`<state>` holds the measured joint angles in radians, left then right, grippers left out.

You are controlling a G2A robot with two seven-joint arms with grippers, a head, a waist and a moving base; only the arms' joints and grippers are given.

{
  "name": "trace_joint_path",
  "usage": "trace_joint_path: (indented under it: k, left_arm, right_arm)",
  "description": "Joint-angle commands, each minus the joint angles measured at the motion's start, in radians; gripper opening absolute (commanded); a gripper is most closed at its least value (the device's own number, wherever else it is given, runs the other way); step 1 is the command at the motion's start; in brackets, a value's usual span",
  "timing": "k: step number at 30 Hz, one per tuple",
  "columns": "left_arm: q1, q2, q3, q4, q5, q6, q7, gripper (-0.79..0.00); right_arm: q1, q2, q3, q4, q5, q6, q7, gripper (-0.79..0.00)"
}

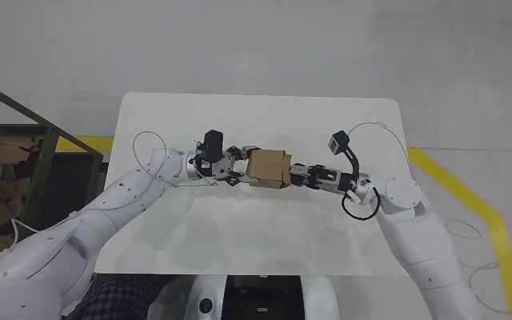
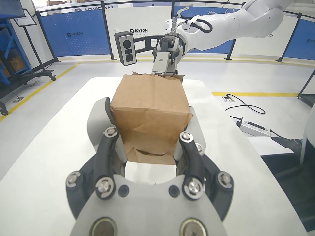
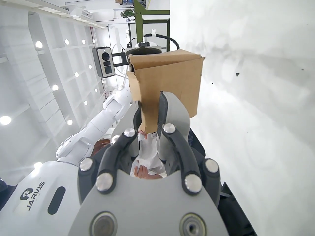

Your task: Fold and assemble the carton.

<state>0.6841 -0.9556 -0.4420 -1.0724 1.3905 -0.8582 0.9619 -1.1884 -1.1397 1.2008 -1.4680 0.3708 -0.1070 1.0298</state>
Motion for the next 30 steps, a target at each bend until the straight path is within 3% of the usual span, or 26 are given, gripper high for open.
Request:
trace_joint_path:
  k: [1, 30]
  left_arm:
    - [-0.001, 0.000, 0.002, 0.001, -0.001, 0.002, 0.002, -0.459]
    - [-0.017, 0.004, 0.026, 0.006, 0.021, 0.021, 0.021, -0.453]
  right_arm:
    - [-0.001, 0.001, 0.002, 0.001, -0.001, 0.002, -0.005, -0.653]
    - [0.017, 0.006, -0.022, -0.020, -0.028, 0.033, -0.044, -0.705]
